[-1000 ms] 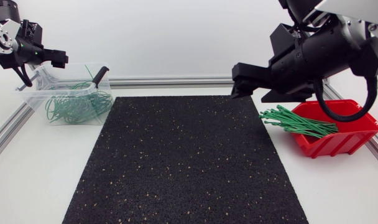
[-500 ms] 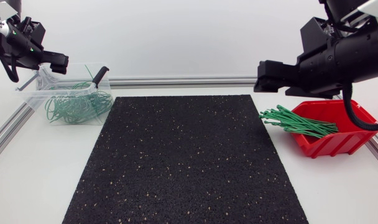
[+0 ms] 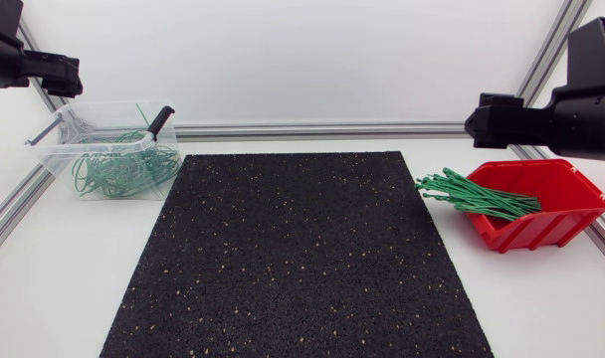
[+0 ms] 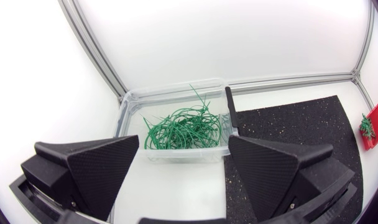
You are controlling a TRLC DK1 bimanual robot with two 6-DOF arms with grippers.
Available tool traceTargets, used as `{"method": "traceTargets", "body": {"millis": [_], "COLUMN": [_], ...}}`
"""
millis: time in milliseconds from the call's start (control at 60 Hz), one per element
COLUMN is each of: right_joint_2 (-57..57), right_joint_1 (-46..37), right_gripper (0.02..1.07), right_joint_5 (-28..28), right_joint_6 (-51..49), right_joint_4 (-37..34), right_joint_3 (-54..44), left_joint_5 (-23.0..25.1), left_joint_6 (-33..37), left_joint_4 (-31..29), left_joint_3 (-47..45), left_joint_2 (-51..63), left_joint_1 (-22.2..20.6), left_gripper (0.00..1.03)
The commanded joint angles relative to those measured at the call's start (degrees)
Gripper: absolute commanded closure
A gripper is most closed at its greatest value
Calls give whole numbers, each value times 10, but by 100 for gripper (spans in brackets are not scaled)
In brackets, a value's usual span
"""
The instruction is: Take a green cable tie from the red box, thread the tail through the head to close it, then place it in the transparent bin on the left.
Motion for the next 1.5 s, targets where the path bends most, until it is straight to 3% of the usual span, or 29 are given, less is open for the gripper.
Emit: {"method": "traceTargets", "body": {"millis": [0, 333, 950, 1483], "right_joint_2": [-25, -145, -365, -455], "right_joint_1": [-24, -127, -163, -193], "right_gripper": [8, 8, 8, 8], "right_joint_5": [8, 8, 0, -106], "right_joint_6": [-28, -113, -132, -139], "right_joint_4": [18, 119, 147, 290], "right_joint_3": [-34, -150, -313, -478], "left_joint_5": [1, 1, 1, 8], "left_joint_6": [-12, -22, -49, -71], "left_joint_4": [8, 72, 152, 265], "left_joint_3": [-44, -200, -426, -623], "left_joint_2": [-39, -174, -411, -599], "left_joint_1": [-9, -25, -66, -82], "left_gripper": [3, 3, 3, 3]}}
